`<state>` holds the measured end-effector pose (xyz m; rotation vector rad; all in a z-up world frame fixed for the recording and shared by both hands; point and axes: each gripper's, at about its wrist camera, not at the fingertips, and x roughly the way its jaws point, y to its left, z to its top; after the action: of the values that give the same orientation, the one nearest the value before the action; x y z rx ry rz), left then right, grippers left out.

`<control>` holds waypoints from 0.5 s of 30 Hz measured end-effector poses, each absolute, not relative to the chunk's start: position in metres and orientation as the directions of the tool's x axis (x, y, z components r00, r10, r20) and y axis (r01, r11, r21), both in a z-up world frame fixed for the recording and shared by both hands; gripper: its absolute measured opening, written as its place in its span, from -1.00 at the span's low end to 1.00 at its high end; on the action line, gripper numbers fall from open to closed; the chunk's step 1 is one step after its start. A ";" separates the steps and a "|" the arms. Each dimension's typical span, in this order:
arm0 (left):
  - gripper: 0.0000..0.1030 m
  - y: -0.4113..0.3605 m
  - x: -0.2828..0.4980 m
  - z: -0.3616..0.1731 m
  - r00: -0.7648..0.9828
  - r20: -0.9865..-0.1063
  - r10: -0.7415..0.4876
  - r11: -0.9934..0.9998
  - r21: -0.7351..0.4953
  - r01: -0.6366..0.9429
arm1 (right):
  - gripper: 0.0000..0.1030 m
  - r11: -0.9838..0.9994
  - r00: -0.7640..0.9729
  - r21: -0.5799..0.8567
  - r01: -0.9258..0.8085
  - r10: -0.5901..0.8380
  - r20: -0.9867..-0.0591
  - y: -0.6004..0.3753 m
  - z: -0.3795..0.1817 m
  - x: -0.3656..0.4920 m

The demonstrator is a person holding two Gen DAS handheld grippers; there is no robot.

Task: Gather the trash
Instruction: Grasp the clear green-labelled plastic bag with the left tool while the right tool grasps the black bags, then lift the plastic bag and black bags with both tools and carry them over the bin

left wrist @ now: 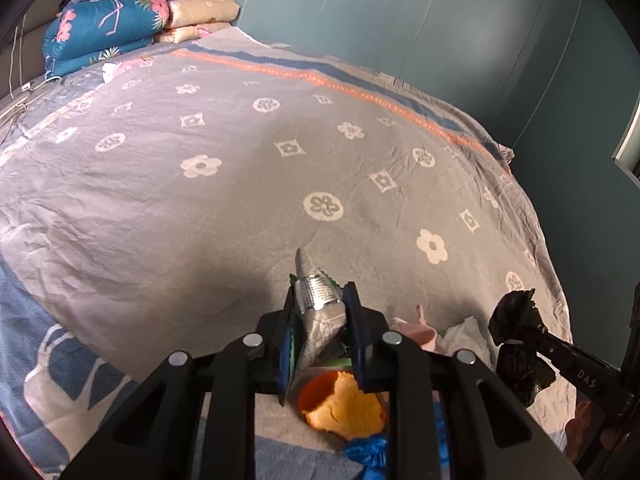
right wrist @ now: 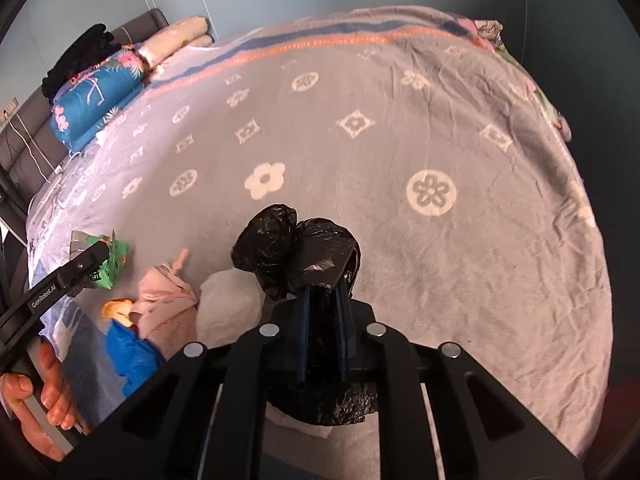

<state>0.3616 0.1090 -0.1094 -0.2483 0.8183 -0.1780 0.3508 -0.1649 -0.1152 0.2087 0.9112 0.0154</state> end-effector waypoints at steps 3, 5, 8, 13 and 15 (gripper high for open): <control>-0.63 0.113 0.352 -0.099 0.685 -0.687 -0.241 0.957 -0.284 0.051 | -0.79 0.978 0.623 0.198 0.066 0.115 -0.773 -0.167 -0.106 0.345; -0.64 0.117 0.345 -0.092 0.695 -0.680 -0.232 0.958 -0.284 0.042 | -0.80 0.974 0.625 0.220 0.061 0.135 -0.769 -0.169 -0.100 0.339; -0.64 0.122 0.334 -0.080 0.709 -0.668 -0.224 0.958 -0.286 0.033 | -0.81 0.973 0.646 0.227 0.045 0.145 -0.750 -0.169 -0.086 0.326; -0.64 0.128 0.313 -0.059 0.736 -0.645 -0.206 0.960 -0.280 0.023 | -0.81 0.970 0.678 0.243 0.007 0.174 -0.714 -0.170 -0.060 0.302; -0.65 0.130 0.305 -0.052 0.744 -0.637 -0.203 0.959 -0.282 0.021 | -0.81 0.967 0.688 0.255 -0.013 0.193 -0.699 -0.171 -0.049 0.291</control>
<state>0.3049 0.1299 -0.0516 -0.2650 0.7236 -0.1241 0.2914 -0.1713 -0.0486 0.2378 0.8053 0.1167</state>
